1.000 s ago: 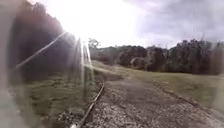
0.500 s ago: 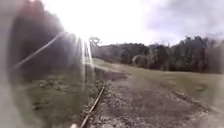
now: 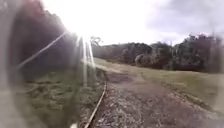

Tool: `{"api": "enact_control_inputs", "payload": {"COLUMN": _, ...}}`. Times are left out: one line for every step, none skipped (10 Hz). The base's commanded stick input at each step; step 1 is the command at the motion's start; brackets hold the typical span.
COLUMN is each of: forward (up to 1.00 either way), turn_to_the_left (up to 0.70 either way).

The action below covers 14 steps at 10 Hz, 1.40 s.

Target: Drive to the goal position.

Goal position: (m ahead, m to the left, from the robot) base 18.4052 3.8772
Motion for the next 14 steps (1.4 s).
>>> {"api": "enact_control_inputs", "payload": {"forward": 0.85, "turn_to_the_left": 0.0}}
{"api": "enact_control_inputs", "payload": {"forward": 0.85, "turn_to_the_left": 0.0}}
{"api": "enact_control_inputs", "payload": {"forward": 0.85, "turn_to_the_left": 0.0}}
{"api": "enact_control_inputs", "payload": {"forward": 0.85, "turn_to_the_left": 0.0}}
{"api": "enact_control_inputs", "payload": {"forward": 0.85, "turn_to_the_left": 0.0}}
{"api": "enact_control_inputs", "payload": {"forward": 0.85, "turn_to_the_left": 0.0}}
{"api": "enact_control_inputs", "payload": {"forward": 0.85, "turn_to_the_left": 0.0}}
{"api": "enact_control_inputs", "payload": {"forward": 0.85, "turn_to_the_left": 0.0}}
{"api": "enact_control_inputs", "payload": {"forward": 0.85, "turn_to_the_left": 0.0}}
{"api": "enact_control_inputs", "payload": {"forward": 0.85, "turn_to_the_left": 0.0}}
{"api": "enact_control_inputs", "payload": {"forward": 0.85, "turn_to_the_left": 0.0}}
{"api": "enact_control_inputs", "payload": {"forward": 0.85, "turn_to_the_left": 0.0}}
{"api": "enact_control_inputs", "payload": {"forward": 0.47, "turn_to_the_left": -0.57}}
{"api": "enact_control_inputs", "payload": {"forward": 0.0, "turn_to_the_left": -0.85}}
